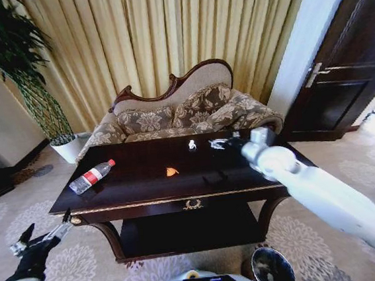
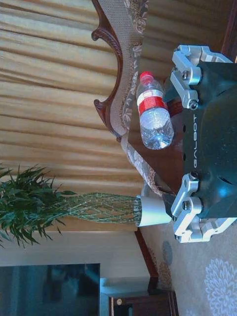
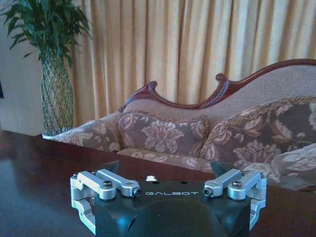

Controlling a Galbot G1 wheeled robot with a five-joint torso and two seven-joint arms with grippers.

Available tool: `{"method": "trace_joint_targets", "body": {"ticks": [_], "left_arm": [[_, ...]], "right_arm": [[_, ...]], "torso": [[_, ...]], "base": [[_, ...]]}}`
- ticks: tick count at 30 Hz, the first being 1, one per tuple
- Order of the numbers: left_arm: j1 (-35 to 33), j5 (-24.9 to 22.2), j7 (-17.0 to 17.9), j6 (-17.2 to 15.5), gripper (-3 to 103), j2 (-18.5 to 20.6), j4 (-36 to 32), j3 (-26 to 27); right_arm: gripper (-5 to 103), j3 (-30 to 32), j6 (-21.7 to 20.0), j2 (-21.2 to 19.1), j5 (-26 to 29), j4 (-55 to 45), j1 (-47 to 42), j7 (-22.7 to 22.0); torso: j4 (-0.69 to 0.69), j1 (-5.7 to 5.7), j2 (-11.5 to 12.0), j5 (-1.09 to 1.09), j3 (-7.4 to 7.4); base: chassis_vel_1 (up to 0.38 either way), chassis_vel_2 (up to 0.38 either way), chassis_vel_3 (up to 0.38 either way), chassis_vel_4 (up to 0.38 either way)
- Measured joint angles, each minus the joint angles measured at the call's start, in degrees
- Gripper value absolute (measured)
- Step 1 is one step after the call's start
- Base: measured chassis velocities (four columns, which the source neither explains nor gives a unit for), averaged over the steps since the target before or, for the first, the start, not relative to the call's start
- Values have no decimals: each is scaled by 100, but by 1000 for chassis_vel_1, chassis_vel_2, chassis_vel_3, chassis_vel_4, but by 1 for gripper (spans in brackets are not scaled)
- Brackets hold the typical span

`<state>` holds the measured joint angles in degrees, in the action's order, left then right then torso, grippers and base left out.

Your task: Move to the front of the table and place the trash on the table into the trash bin.

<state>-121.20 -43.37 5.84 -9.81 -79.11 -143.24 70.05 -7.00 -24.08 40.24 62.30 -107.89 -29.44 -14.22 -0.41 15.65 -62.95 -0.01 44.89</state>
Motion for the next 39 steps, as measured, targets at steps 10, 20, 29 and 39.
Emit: {"method": "trace_joint_targets", "body": {"ticks": [10, 20, 29, 39], "left_arm": [[-9, -87, 4, 2, 100, -6, 0, 112], [-20, -130, 5, 13, 100, -70, 0, 157], [13, -332, 5, 18, 100, -96, 0, 401], [-10, -414, 2, 18, 100, -115, 0, 519]], "right_arm": [[100, -1081, -335, 1058, 239, 954, 1259, -814], [100, -1503, -818, 1725, 479, 1355, 1562, -1480], [100, -1569, -959, 2011, 493, 1569, 1487, -1785], [103, -1536, -968, 2092, 397, 1728, 1431, -1906]], "torso": [[1, 0, 0, 1, 0], [0, 0, 0, 1, 0], [0, 0, 0, 1, -1], [0, 0, -1, 1, -1]], "base": [[0, 0, 0, 0], [0, 0, 0, 0], [0, 0, 0, 0], [0, 0, 0, 0]]}}
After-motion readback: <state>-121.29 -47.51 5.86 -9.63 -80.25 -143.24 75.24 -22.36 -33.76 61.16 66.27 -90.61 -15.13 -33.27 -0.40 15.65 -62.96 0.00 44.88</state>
